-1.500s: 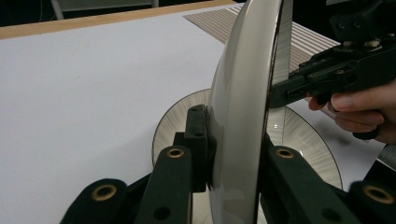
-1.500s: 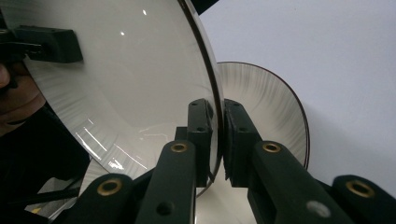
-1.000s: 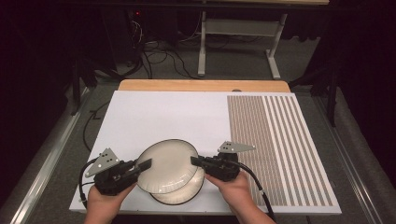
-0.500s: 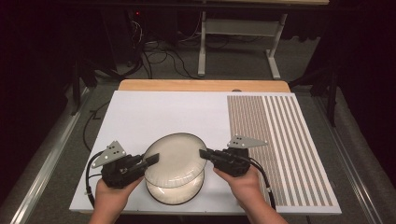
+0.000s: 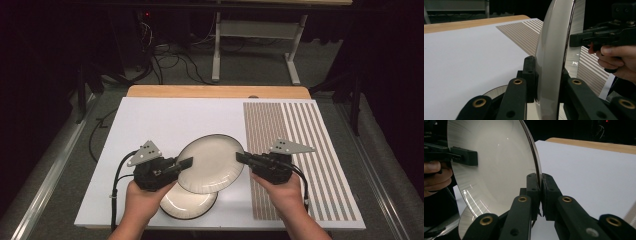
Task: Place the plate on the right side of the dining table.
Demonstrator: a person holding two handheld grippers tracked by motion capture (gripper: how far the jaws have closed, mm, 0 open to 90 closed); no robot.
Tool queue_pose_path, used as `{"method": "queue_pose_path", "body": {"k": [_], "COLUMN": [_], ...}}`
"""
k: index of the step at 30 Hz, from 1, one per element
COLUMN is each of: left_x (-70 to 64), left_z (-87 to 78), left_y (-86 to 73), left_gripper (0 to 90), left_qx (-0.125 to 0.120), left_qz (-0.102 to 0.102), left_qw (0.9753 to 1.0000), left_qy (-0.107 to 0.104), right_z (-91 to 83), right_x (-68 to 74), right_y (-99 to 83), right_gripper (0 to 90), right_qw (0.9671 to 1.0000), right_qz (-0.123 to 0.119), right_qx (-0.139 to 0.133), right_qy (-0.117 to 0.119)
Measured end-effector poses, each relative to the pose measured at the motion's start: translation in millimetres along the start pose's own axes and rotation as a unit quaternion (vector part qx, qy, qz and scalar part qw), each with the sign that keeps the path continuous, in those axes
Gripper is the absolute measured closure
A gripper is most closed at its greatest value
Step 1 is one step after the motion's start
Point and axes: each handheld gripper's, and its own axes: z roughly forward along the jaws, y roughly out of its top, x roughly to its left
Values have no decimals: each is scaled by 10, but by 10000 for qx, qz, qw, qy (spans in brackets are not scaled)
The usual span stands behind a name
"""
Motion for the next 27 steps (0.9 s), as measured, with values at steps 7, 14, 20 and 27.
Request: {"method": "queue_pose_path", "body": {"k": [7, 14, 20, 27], "left_x": [-155, -228, -260, -367], "left_z": [232, 444, 643, 864], "left_y": [70, 113, 140, 190], "left_gripper": [779, 778, 773, 768], "left_qx": [63, 189, 280, 427], "left_qz": [75, 85, 44, 87], "left_qw": [9998, 9995, 9991, 9985], "left_qy": [-165, -233, -330, -345], "right_z": [-277, -442, -558, -701], "right_x": [-121, -243, -343, -473], "right_y": [-49, -116, -174, -296], "right_gripper": [880, 880, 881, 879], "right_qw": [9998, 9993, 9986, 9970], "right_qz": [29, 59, 105, 311], "right_qx": [-85, -118, -136, -213], "right_qy": [-191, -348, -503, -672]}}
